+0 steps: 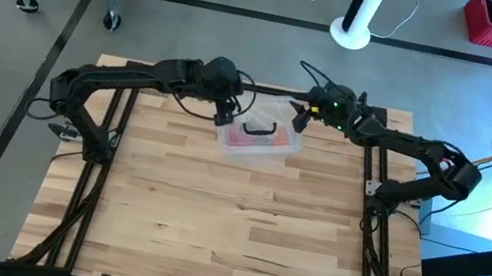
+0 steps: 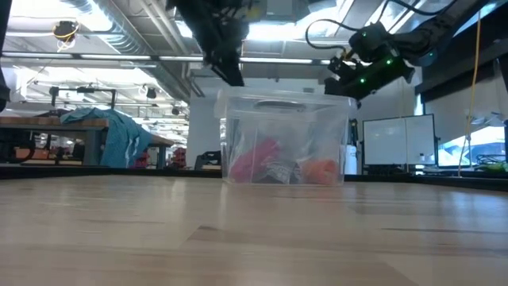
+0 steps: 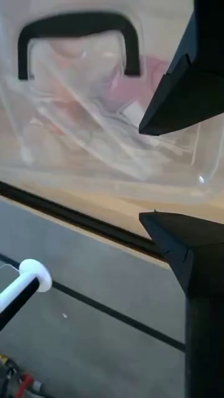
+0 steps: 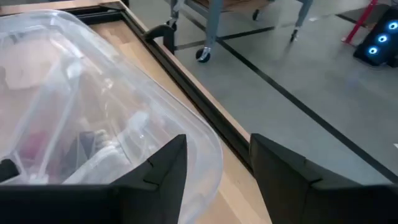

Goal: Roll bandage
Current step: Close the transparent bin, then return to Home Position

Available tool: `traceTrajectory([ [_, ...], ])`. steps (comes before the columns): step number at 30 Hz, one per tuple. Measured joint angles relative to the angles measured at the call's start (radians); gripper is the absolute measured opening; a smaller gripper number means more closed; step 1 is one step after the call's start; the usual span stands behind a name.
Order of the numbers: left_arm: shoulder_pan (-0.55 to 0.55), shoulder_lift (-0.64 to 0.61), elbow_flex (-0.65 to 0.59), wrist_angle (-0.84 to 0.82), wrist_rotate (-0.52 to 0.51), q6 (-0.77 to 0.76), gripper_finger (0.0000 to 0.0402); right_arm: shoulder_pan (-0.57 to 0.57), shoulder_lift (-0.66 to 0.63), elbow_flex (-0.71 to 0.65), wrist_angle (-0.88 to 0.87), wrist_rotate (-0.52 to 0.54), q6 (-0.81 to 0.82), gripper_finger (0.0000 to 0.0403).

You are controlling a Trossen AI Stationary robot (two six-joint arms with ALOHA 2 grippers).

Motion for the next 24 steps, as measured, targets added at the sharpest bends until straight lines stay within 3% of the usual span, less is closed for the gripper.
traceTrajectory([
  [5,0.033,0.006,-0.133,0.082,0.014,-0.019,0.0205,0.000,0.010,0.003,0.000,0.006,-0.001,0.0179],
  [13,0.085,-0.003,-0.317,0.347,0.013,-0.026,0.0205,0.001,0.010,0.003,-0.009,0.049,-0.019,0.0179],
  [24,0.140,-0.045,-0.238,0.405,0.012,0.100,0.0205,0.000,-0.021,0.086,-0.054,0.062,-0.023,0.0179],
])
